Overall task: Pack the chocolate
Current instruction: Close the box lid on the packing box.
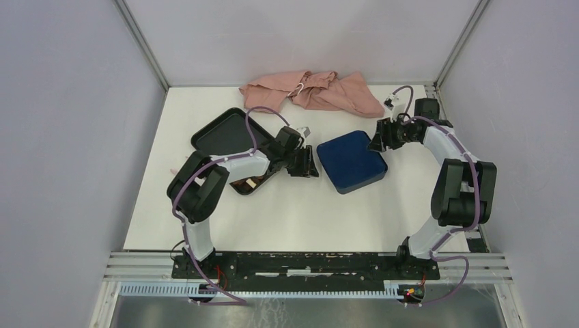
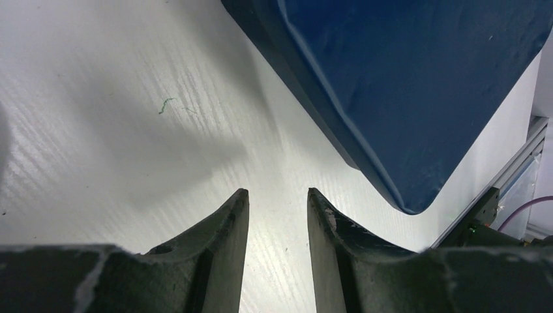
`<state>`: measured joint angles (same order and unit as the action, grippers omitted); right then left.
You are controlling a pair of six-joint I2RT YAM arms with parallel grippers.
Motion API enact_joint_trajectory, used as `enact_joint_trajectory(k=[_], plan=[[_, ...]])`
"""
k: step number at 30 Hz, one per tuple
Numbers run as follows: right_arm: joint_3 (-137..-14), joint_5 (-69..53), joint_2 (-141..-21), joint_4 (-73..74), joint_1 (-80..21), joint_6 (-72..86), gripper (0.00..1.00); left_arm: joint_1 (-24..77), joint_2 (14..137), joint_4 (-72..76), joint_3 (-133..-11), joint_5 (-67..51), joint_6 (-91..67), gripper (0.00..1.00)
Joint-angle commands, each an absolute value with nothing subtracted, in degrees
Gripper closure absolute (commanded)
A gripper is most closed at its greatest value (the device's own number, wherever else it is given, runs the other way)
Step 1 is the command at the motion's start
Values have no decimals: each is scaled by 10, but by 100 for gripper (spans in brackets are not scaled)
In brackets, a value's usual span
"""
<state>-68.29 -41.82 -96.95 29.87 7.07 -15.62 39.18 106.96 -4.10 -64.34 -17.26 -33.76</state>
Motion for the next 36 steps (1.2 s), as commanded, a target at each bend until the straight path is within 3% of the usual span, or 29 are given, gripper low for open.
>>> enact_joint_trajectory(k=[1,5,7,11,36], plan=[[-681,-386,-936,266,86,-166,37,397,1077,-22,-668,-188,-320,56],[-653,-275,-919,223,90,-171,65,400,1081,-22,-670,-190,-321,57],[-647,-242,-926,215,90,-180,74,402,1084,-20,-671,-192,-321,58],[-651,-231,-960,224,89,-193,82,409,1091,-15,-679,-201,-325,59],[-654,-291,-997,273,3,-217,86,421,1119,-54,-729,-197,-319,61]])
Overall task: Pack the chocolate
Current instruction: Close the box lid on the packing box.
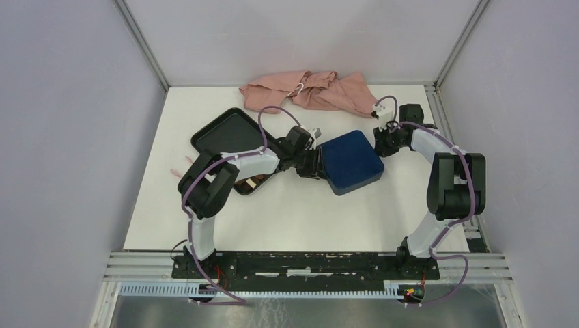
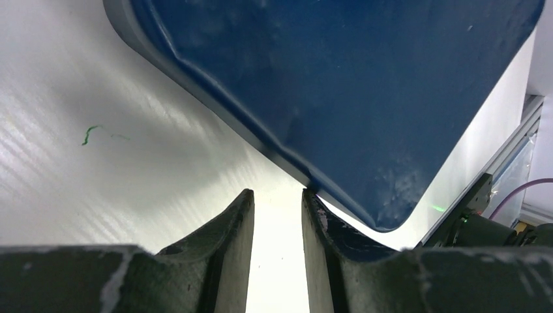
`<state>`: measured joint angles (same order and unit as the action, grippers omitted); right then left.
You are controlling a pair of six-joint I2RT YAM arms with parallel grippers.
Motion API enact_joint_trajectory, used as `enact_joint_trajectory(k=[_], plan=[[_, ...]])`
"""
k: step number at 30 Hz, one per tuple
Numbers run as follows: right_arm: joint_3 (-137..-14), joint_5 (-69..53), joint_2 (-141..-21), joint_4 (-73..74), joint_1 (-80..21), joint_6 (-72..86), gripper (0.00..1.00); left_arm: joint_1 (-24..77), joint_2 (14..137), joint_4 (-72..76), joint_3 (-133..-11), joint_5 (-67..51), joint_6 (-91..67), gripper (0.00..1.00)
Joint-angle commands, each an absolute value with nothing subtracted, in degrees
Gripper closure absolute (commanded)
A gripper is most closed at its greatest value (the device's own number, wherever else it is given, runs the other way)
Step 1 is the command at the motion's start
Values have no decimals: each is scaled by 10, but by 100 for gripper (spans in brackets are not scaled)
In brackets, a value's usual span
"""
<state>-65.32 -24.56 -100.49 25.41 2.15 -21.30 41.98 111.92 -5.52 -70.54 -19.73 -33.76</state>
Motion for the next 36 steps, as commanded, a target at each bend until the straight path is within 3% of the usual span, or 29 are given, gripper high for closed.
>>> enact_joint_trajectory(k=[1,8,14,17,21,24,28,30,32,34,36], plan=[[-655,-290,-996,273,-8,-217,86,421,1117,-56,-727,-194,-318,61],[-663,-176,-963,262,-4,-221,78,420,1106,-60,-712,-180,-316,61],[-646,-119,-897,232,31,-245,61,420,1111,-59,-718,-181,-316,60],[-626,-201,-854,218,33,-291,50,420,1115,-61,-725,-184,-315,60],[-567,-410,-788,210,32,-417,31,420,1121,-66,-732,-185,-313,60],[-482,-574,-712,213,27,-600,2,419,1122,-67,-733,-185,-313,60],[-483,-683,-740,572,14,-1144,2,419,1127,-70,-739,-188,-313,60],[-508,-673,-775,713,3,-1292,7,419,1129,-74,-744,-189,-311,60],[-541,-656,-797,719,-33,-1233,41,419,1130,-74,-745,-189,-311,60],[-555,-611,-801,718,-63,-1217,62,419,1132,-74,-746,-190,-312,60],[-548,-582,-790,693,-90,-1181,74,420,1133,-73,-747,-191,-313,60]])
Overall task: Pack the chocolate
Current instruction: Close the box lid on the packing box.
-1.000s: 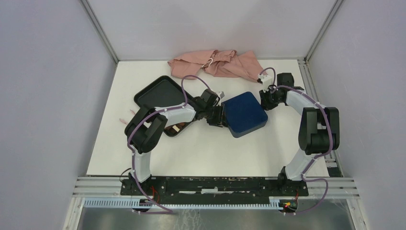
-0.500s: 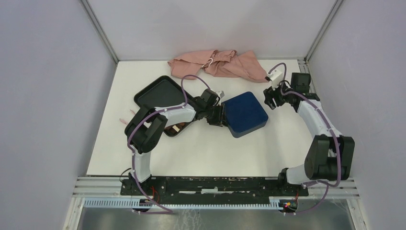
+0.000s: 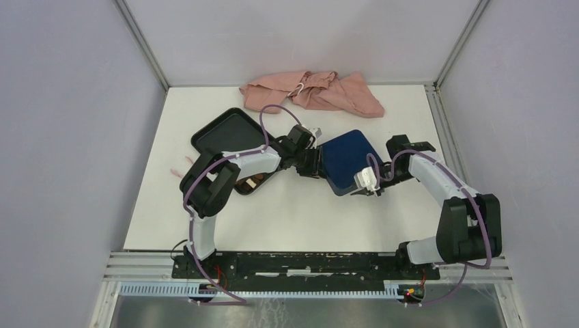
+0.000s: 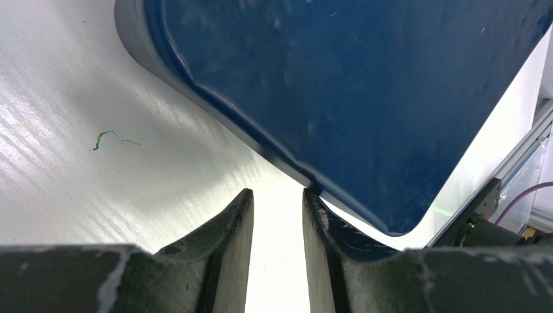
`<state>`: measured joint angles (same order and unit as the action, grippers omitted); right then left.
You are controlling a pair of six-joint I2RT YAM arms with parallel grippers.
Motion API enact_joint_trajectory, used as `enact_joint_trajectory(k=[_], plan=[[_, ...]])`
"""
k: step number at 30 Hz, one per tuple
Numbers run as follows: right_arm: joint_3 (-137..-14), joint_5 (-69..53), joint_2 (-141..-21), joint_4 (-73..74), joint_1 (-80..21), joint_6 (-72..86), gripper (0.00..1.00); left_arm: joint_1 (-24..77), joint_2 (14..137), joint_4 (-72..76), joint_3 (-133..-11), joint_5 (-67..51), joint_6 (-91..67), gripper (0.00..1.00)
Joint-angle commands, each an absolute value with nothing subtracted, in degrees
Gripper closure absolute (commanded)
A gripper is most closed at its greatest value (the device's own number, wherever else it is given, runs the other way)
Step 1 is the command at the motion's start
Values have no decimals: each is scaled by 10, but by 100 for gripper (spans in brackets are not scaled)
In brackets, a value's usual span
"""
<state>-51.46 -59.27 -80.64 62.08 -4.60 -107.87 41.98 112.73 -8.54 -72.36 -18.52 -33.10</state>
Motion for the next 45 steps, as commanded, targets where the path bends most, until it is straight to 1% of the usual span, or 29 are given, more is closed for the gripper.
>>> enact_joint_trajectory(k=[1,4,6,8,13,20,27,32,39,43,45], plan=[[-540,-562,-785,670,-108,-1154,78,419,1133,-73,-748,-191,-313,60],[-511,-483,-772,556,-151,-1028,93,419,1136,-73,-751,-193,-313,60],[-498,-431,-772,496,-171,-963,97,419,1138,-73,-754,-196,-313,60],[-494,-397,-780,469,-183,-928,97,418,1140,-72,-756,-197,-313,60],[-501,-356,-808,444,-200,-884,98,418,1141,-73,-758,-199,-313,60],[-520,-291,-834,403,-204,-804,98,418,1144,-73,-759,-199,-313,59],[-528,-291,-824,396,-205,-787,99,418,1145,-74,-764,-200,-312,58],[-545,-287,-839,408,-205,-773,99,417,1139,-76,-763,-195,-310,57],[-552,-281,-846,415,-203,-769,99,413,1111,-79,-737,-162,-310,57],[-553,-279,-848,416,-203,-769,99,409,1073,-75,-704,-122,-313,59],[-554,-278,-849,417,-202,-768,99,406,1056,-78,-691,-108,-313,64]])
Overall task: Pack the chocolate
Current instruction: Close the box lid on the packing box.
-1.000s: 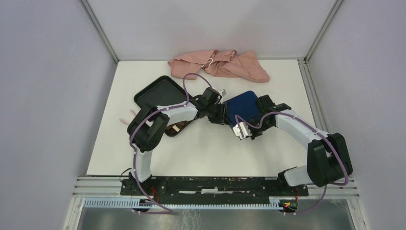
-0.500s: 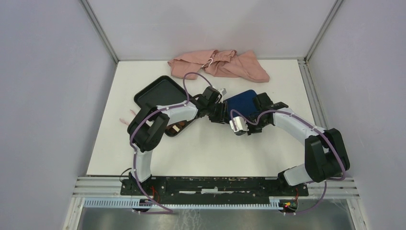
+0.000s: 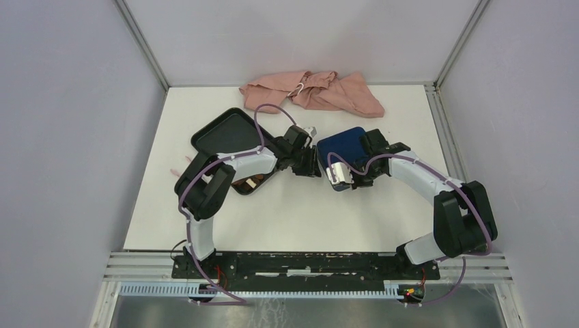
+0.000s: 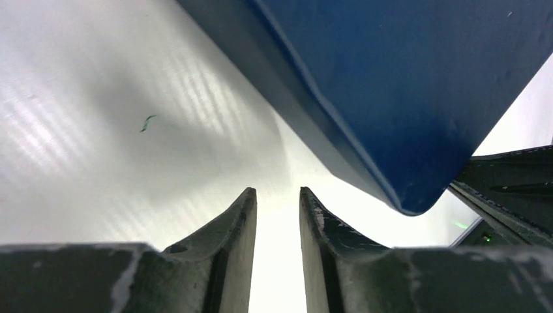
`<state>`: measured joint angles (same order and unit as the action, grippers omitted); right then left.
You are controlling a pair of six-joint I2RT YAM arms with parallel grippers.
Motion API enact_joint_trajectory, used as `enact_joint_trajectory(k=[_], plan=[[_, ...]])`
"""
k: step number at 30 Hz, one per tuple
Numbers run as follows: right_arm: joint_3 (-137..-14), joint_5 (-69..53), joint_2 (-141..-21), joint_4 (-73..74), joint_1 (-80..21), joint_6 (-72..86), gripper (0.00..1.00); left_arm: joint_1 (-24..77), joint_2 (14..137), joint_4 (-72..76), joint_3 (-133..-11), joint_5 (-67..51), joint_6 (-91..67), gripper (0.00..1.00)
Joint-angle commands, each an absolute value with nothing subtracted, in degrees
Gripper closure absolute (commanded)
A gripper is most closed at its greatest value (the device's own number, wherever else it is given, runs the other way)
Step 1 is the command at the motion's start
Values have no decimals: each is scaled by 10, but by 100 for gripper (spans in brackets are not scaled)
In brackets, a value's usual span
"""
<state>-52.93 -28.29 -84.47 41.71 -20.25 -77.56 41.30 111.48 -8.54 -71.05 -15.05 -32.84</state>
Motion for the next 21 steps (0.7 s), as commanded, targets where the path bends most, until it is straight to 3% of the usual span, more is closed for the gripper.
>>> enact_joint_trajectory(k=[1,10,21], plan=[[-554,-278,-850,417,-202,-768,99,405,1050,-81,-687,-103,-312,66],[-557,-279,-854,421,-202,-767,99,404,1082,-86,-711,-125,-316,73],[-560,-282,-855,421,-202,-763,98,409,1195,-165,-881,-136,-304,75]])
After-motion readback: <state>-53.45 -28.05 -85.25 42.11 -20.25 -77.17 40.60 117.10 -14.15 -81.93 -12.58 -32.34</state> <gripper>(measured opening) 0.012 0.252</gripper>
